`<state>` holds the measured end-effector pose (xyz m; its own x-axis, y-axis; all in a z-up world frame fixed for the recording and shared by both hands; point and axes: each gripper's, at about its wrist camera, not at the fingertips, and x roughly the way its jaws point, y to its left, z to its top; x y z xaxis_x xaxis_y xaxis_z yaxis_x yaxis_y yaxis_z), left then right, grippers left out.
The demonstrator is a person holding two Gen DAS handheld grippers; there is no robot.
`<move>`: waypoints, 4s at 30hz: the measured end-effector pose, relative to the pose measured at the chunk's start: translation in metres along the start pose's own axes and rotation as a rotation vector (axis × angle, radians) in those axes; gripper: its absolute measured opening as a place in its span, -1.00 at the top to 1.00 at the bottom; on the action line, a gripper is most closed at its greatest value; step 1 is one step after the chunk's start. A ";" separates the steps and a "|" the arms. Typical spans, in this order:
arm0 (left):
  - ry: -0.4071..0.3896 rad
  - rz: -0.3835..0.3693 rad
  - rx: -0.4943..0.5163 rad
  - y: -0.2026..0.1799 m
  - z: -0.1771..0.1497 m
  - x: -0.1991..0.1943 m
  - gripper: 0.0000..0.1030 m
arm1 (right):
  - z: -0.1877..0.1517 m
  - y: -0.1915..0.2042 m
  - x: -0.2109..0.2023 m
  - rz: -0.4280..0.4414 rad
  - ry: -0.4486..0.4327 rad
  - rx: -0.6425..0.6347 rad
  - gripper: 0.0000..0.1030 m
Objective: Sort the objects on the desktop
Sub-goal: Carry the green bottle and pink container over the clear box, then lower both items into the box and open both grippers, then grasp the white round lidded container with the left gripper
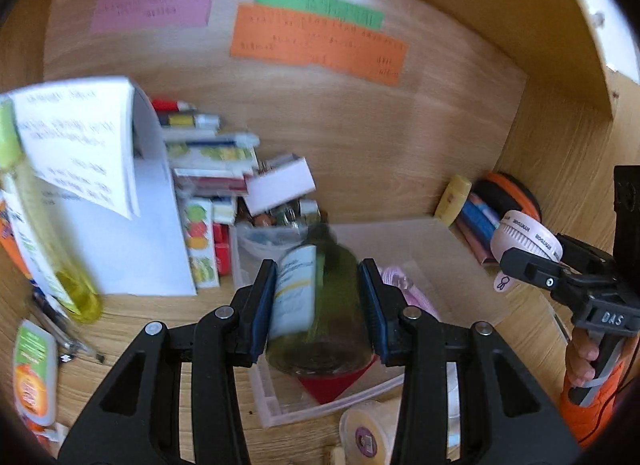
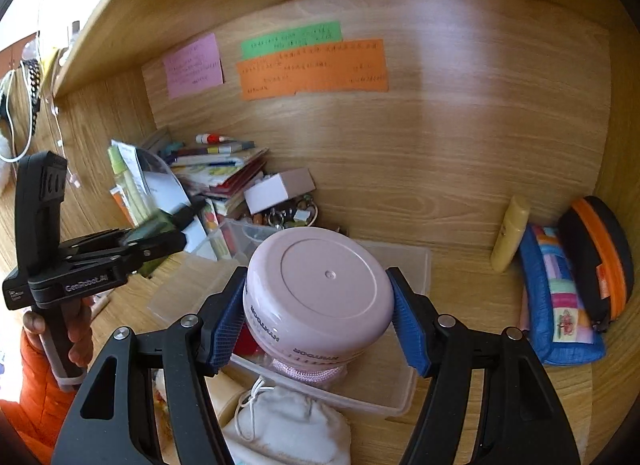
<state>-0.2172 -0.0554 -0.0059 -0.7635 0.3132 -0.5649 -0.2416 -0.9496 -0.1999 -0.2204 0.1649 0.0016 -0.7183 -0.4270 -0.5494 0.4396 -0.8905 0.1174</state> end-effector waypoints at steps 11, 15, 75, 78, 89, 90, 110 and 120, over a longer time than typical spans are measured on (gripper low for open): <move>0.106 0.011 0.017 0.001 -0.018 0.039 0.21 | -0.018 -0.018 0.048 -0.013 0.145 0.049 -0.22; 0.104 0.035 0.046 -0.003 -0.019 0.040 0.21 | -0.024 -0.021 0.058 -0.024 0.183 0.050 -0.22; -0.141 0.240 0.137 -0.042 -0.070 -0.087 -0.98 | -0.063 0.030 -0.053 -0.187 -0.032 -0.084 -0.79; -0.116 0.241 0.106 -0.038 -0.078 -0.091 -0.98 | -0.070 0.036 -0.063 -0.182 -0.049 -0.097 -0.99; -0.066 0.225 0.055 -0.037 -0.121 -0.109 -0.99 | -0.101 0.052 -0.070 -0.136 0.026 -0.081 -0.99; -0.061 0.229 0.061 -0.038 -0.126 -0.110 -0.99 | -0.105 0.051 -0.069 -0.134 0.032 -0.071 -1.00; 0.122 0.132 0.027 -0.042 -0.170 -0.080 -0.63 | -0.150 0.079 -0.019 0.058 0.249 -0.036 -0.08; 0.148 0.143 0.026 -0.042 -0.170 -0.067 -0.61 | -0.151 0.086 -0.002 0.076 0.299 -0.068 0.39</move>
<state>-0.0536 -0.0335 -0.0959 -0.6951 0.1727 -0.6979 -0.1545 -0.9839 -0.0896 -0.0991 0.1128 -0.1122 -0.4963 -0.4176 -0.7611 0.5282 -0.8410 0.1171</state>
